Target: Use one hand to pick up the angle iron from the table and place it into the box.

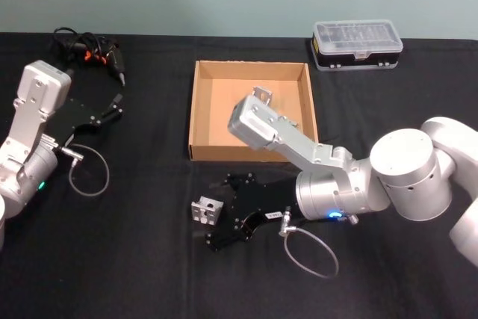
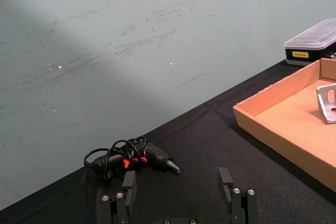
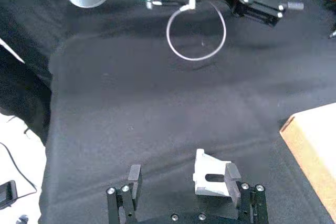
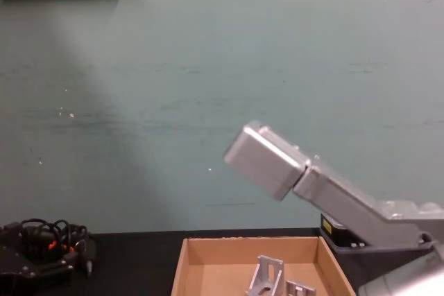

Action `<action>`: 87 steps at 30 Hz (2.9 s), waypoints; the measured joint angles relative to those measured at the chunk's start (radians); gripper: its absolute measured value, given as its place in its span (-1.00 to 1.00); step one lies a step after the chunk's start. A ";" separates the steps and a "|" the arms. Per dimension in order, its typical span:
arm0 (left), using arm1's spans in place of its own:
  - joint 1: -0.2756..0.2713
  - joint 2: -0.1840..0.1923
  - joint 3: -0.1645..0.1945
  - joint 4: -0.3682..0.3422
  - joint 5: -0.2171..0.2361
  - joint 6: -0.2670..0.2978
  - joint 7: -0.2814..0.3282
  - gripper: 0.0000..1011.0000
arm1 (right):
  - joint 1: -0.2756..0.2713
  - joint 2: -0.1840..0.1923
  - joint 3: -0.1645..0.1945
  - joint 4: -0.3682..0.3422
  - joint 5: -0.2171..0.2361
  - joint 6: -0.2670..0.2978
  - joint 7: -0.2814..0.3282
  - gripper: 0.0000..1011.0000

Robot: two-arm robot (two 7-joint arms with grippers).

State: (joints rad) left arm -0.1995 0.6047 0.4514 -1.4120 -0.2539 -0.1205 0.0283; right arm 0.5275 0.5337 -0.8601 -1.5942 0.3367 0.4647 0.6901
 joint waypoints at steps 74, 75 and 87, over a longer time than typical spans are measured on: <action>0.000 0.000 0.000 0.000 0.000 0.000 0.000 1.00 | -0.005 -0.055 0.010 0.054 -0.017 0.085 -0.029 -0.83; 0.000 0.000 0.000 0.000 0.000 0.000 0.000 1.00 | -0.005 -0.055 0.015 0.054 -0.016 0.083 -0.029 -0.83; 0.000 0.000 0.000 0.000 0.000 0.000 0.000 1.00 | 0.028 -0.065 0.099 0.045 0.039 0.037 -0.042 -0.83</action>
State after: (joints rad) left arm -0.1995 0.6046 0.4514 -1.4120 -0.2539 -0.1205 0.0283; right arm 0.5553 0.4690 -0.7616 -1.5496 0.3755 0.5019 0.6484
